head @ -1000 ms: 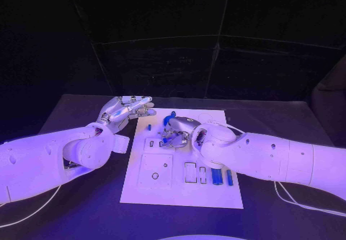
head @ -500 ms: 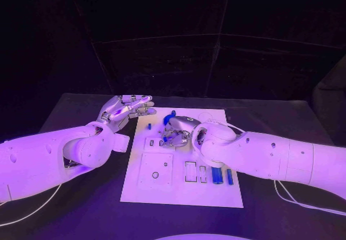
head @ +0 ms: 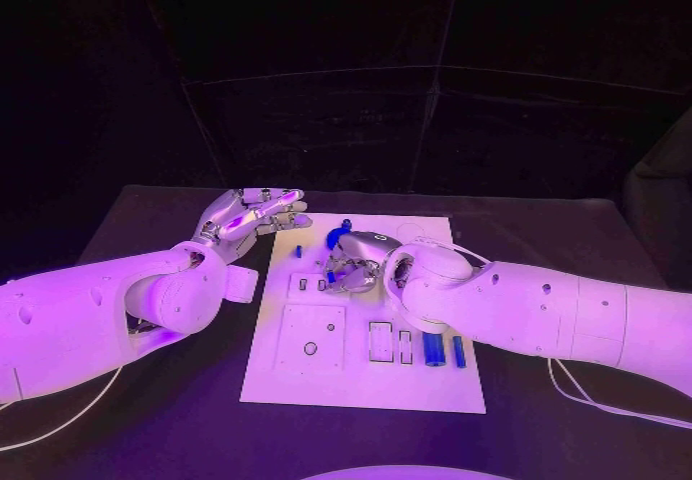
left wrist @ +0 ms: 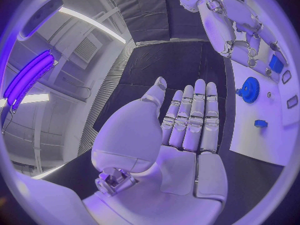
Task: Assemble the parts on the task board
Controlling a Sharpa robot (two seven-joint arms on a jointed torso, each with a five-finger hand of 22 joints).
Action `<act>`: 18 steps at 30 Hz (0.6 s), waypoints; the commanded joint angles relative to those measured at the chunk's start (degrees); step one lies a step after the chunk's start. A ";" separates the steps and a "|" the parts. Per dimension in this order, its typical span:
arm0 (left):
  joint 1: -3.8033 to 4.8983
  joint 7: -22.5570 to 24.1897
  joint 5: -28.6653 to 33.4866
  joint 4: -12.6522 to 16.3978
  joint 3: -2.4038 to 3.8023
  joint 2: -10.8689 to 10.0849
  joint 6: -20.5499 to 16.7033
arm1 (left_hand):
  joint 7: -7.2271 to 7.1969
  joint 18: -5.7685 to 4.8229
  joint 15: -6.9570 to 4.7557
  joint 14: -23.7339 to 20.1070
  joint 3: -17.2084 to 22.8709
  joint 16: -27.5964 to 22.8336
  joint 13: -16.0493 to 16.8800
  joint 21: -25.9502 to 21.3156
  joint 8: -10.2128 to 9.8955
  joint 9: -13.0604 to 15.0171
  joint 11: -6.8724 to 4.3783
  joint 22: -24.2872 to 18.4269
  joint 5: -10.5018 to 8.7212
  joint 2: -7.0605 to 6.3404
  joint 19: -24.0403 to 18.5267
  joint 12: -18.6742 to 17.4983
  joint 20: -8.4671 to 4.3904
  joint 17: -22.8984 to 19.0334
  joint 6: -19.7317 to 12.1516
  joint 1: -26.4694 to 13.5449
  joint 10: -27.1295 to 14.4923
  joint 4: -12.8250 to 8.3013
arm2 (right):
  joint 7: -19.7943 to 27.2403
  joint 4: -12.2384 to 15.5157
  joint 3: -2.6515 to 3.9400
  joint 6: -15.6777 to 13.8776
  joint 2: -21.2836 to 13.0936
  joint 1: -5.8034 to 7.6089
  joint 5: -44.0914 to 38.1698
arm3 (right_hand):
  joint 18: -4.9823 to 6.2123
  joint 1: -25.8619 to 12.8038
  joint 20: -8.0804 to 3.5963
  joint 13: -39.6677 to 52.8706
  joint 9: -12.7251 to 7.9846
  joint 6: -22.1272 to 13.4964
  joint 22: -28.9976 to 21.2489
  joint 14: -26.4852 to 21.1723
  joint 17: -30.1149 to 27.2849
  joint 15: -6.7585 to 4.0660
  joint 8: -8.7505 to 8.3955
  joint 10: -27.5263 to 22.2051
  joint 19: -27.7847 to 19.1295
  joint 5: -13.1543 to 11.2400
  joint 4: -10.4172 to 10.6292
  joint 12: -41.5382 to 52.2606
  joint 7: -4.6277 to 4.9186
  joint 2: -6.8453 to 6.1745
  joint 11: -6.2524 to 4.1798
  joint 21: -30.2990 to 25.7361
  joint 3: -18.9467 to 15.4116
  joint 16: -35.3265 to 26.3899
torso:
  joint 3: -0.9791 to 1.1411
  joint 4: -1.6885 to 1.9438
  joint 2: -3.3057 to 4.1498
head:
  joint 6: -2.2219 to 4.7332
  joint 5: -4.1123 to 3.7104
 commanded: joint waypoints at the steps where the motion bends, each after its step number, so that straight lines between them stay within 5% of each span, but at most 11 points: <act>1: 0.09 0.30 0.00 0.02 0.05 0.06 0.73 | 0.10 0.44 0.09 0.48 0.02 -0.24 -0.05 -0.21 -0.38 -0.05 0.01 -0.09 -0.04 0.43 0.30 -0.36 0.08 0.06 0.34 -0.23 0.27 -0.27 | -1.22 -0.13 -0.21 1.84 -0.12 -0.16 -0.58 | -0.71 0.00 0.37 -0.16 0.11 -0.69 -0.11 3.59 3.22 0.46 -0.48 -0.34 -0.26 0.07 -0.39 -0.35 -0.02 -0.97 0.01 -0.07 0.08 -0.25 | -0.02 0.03 -0.03 | -0.11 -0.03; 18: 0.08 0.25 0.00 -0.04 0.05 0.07 0.78 | 0.10 0.44 0.09 0.48 0.02 -0.24 -0.05 -0.21 -0.38 -0.05 0.01 -0.09 -0.04 0.43 0.30 -0.36 0.08 0.06 0.34 -0.23 0.27 -0.27 | -1.25 -0.14 -0.21 1.02 -0.04 -0.17 -0.82 | -0.66 -1.35 0.76 -0.70 0.17 -2.19 -0.33 3.56 3.06 0.82 -1.02 -0.62 -0.41 -1.84 -0.20 -1.00 0.32 -2.87 0.39 -0.23 -1.45 -0.42 | -0.01 0.02 -0.01 | -0.15 -0.05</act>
